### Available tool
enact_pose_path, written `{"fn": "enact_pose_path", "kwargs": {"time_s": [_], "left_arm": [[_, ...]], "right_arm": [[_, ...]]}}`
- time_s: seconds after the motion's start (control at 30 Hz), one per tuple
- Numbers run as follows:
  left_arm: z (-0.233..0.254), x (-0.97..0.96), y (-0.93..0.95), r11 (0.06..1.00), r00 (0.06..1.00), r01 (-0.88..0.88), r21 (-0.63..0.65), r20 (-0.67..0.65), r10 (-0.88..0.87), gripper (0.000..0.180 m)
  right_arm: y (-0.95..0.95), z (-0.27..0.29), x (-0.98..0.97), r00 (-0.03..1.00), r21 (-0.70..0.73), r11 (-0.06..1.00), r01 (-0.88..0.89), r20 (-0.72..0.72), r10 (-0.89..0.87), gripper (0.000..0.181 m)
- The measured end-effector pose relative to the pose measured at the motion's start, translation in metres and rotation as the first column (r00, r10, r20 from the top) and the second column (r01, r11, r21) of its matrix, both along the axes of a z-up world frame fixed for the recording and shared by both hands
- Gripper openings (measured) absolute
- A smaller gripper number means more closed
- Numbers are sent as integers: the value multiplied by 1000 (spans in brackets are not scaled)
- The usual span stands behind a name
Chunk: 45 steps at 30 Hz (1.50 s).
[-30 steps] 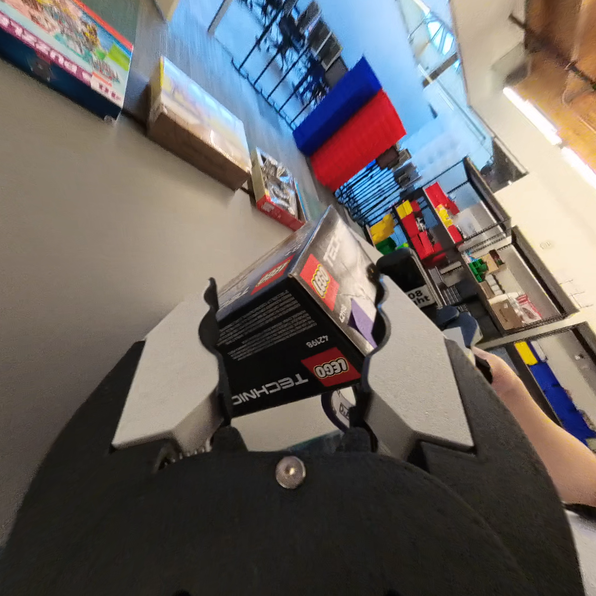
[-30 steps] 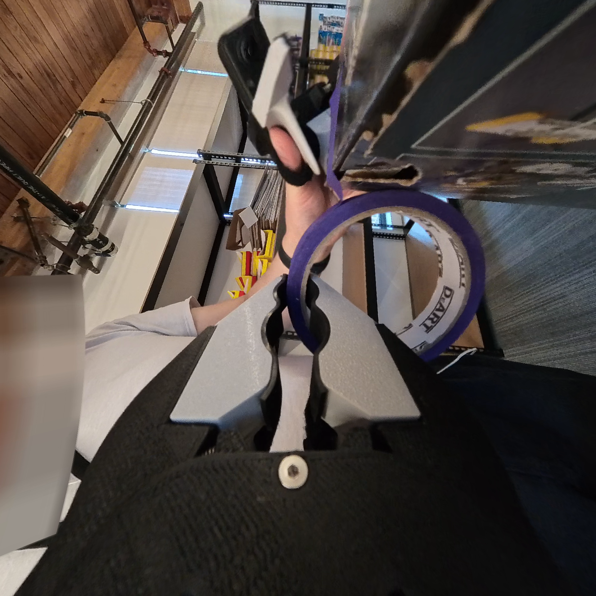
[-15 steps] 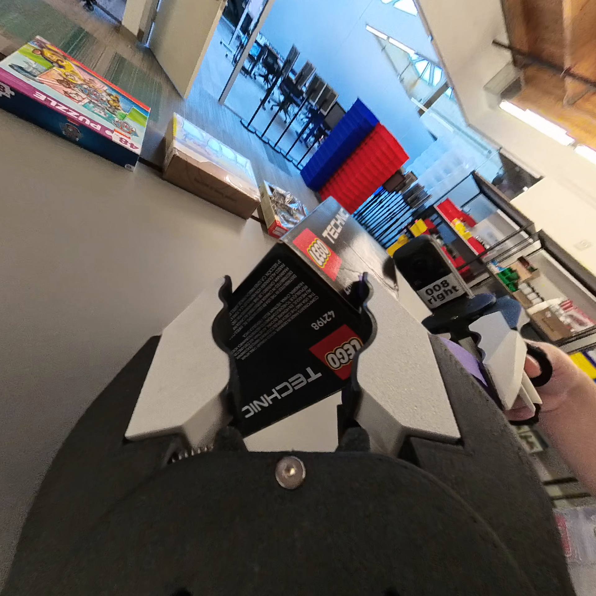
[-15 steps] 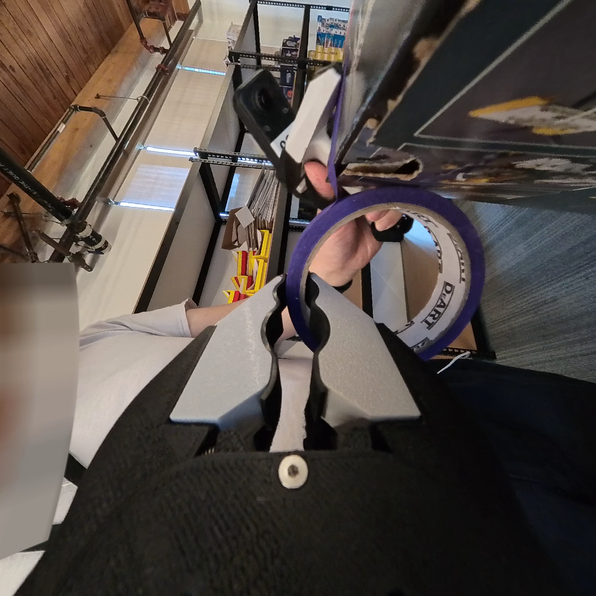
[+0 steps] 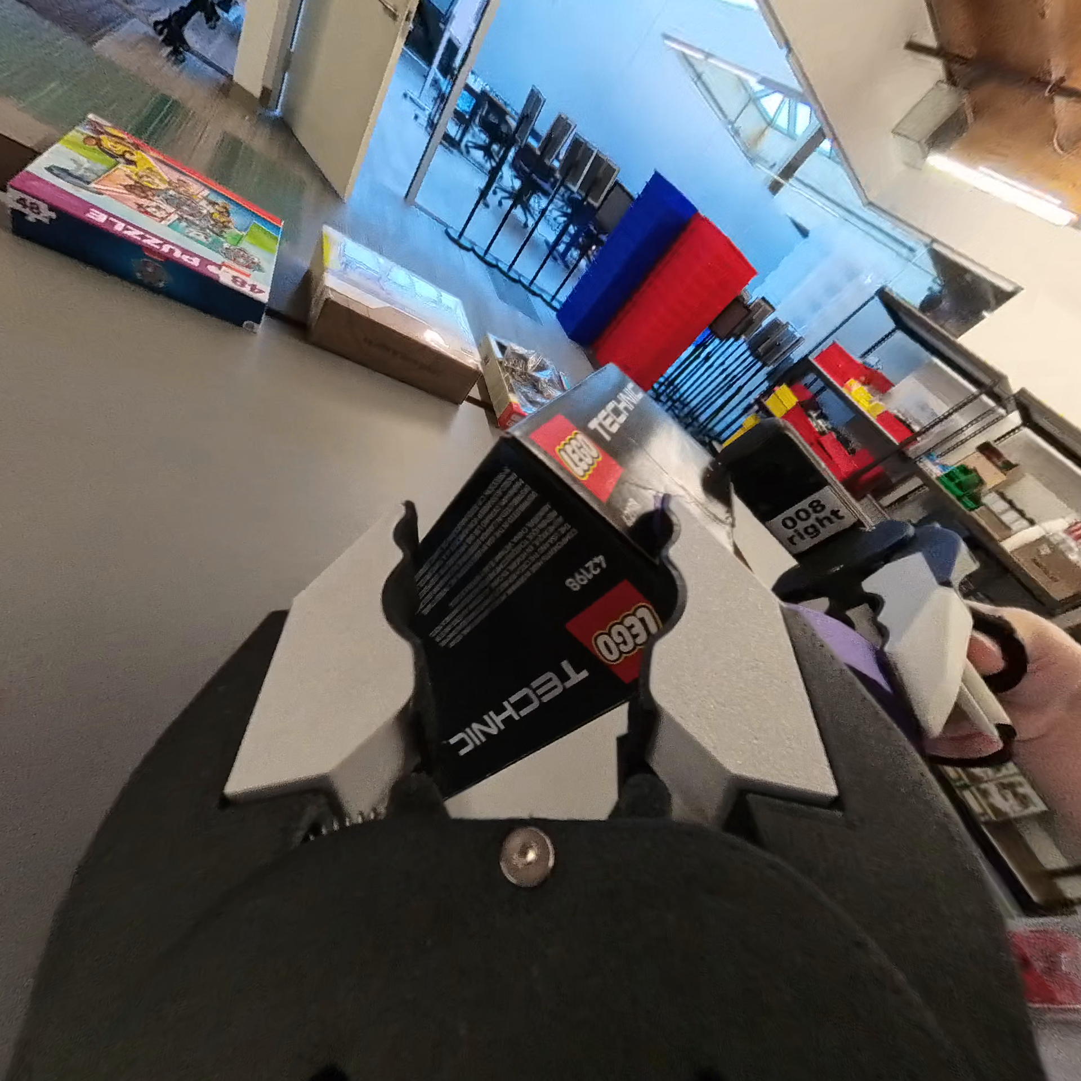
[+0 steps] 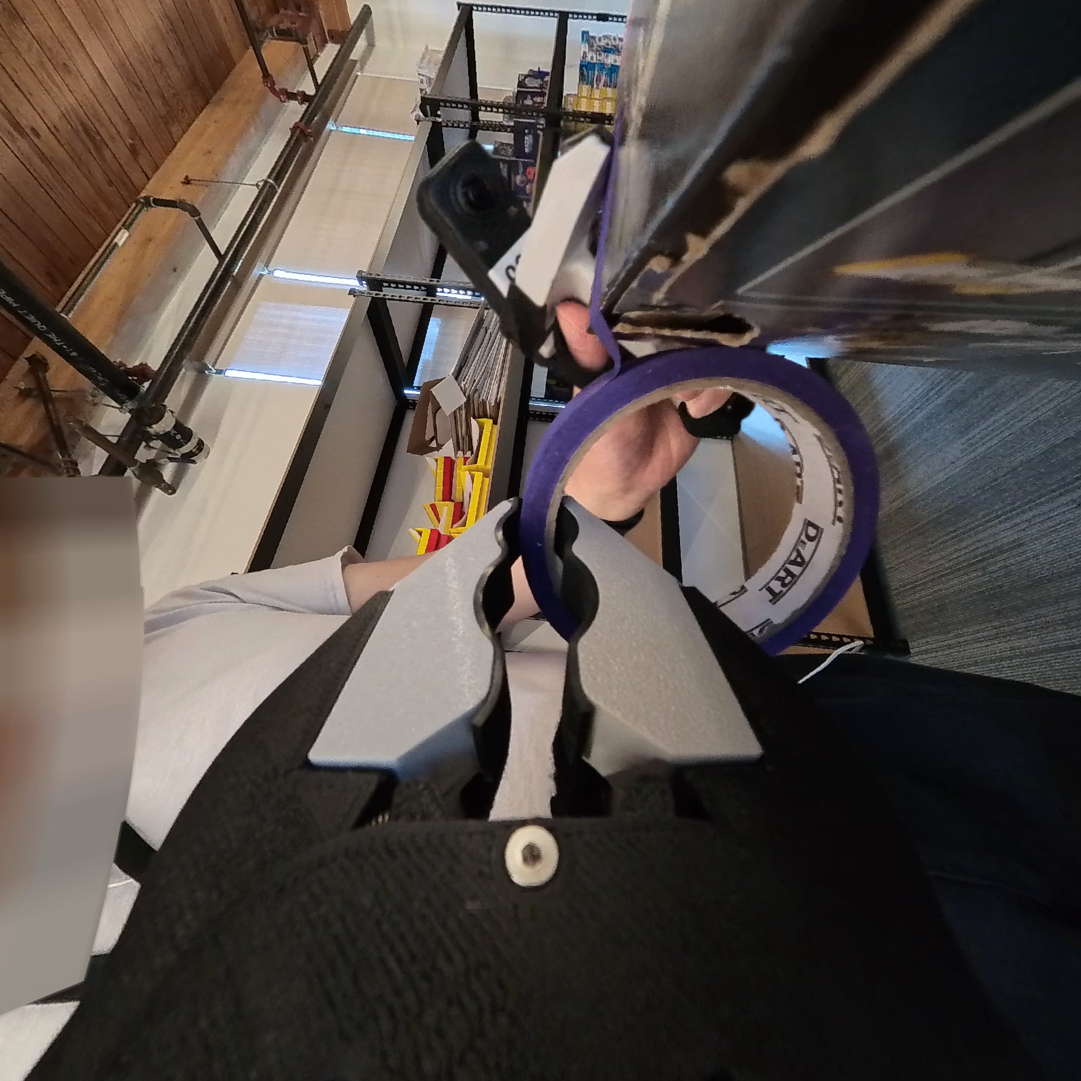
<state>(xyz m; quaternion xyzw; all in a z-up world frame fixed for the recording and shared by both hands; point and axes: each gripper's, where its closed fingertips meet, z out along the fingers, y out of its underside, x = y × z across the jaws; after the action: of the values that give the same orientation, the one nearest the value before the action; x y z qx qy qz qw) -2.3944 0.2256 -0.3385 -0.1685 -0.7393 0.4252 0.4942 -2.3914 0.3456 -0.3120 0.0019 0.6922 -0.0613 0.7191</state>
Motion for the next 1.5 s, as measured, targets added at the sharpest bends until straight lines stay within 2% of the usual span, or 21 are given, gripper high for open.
{"fn": "enact_pose_path", "kwargs": {"time_s": [0.07, 0.17, 0.3, 0.4, 0.5, 0.57, 0.67, 0.73, 0.8, 0.87, 0.93, 1.03, 1.17, 1.37, 1.5], "left_arm": [[3, 1, -2, 1000, 1000, -14, 16, -1, 14, 72], [13, 3, 1, 999, 999, -18, 39, -35, 19, 85], [10, 1, 10, 1000, 995, 14, 4, 96, -14, 96], [2, 1, 14, 999, 984, 38, 22, 174, -41, 82], [35, 9, 18, 994, 996, 29, -105, 85, -20, 74], [44, 15, 29, 969, 984, 89, -229, 169, -51, 75], [42, 19, 51, 865, 911, 259, -431, 406, -70, 69], [37, 18, 62, 745, 822, 387, -543, 569, -13, 63], [30, 13, 67, 596, 709, 521, -611, 698, 96, 60], [16, 6, 68, 488, 606, 633, -602, 777, 172, 56], [9, 0, 67, 451, 572, 670, -590, 797, 193, 55], [13, -9, 65, 446, 596, 657, -608, 781, 187, 48], [7, -16, 68, 414, 581, 688, -597, 794, 179, 40], [8, -15, 71, 441, 586, 680, -586, 795, 153, 39], [9, -16, 75, 421, 577, 697, -580, 803, 151, 34]], "right_arm": [[-1, 0, 0, 1000, 3, 1000, 4, 8, -4, 8], [-1, 0, 0, 1000, 4, 1000, 3, 8, -3, 8], [1, -1, -1, 1000, 1, 1000, 3, 6, -3, 8], [1, -1, -1, 1000, 9, 1000, 3, 17, -3, 8], [2, 0, -1, 1000, 11, 1000, -1, 15, 1, 8], [2, 1, -1, 1000, 9, 1000, -5, 10, 5, 8], [4, 3, -1, 1000, 12, 1000, -12, 10, 12, 8], [5, 4, -1, 1000, 20, 1000, -19, 14, 19, 8], [5, 4, -2, 1000, 31, 999, -26, 18, 25, 8], [6, 4, -2, 999, 38, 999, -35, 23, 34, 8], [6, 6, -3, 999, 44, 998, -39, 30, 38, 8], [7, 7, -3, 999, 52, 998, -42, 33, 40, 8], [8, 4, -2, 999, 54, 997, -48, 12, 47, 8], [11, 7, -3, 998, 52, 997, -60, 12, 60, 8], [12, 10, -3, 998, 52, 997, -65, 22, 64, 8]]}}
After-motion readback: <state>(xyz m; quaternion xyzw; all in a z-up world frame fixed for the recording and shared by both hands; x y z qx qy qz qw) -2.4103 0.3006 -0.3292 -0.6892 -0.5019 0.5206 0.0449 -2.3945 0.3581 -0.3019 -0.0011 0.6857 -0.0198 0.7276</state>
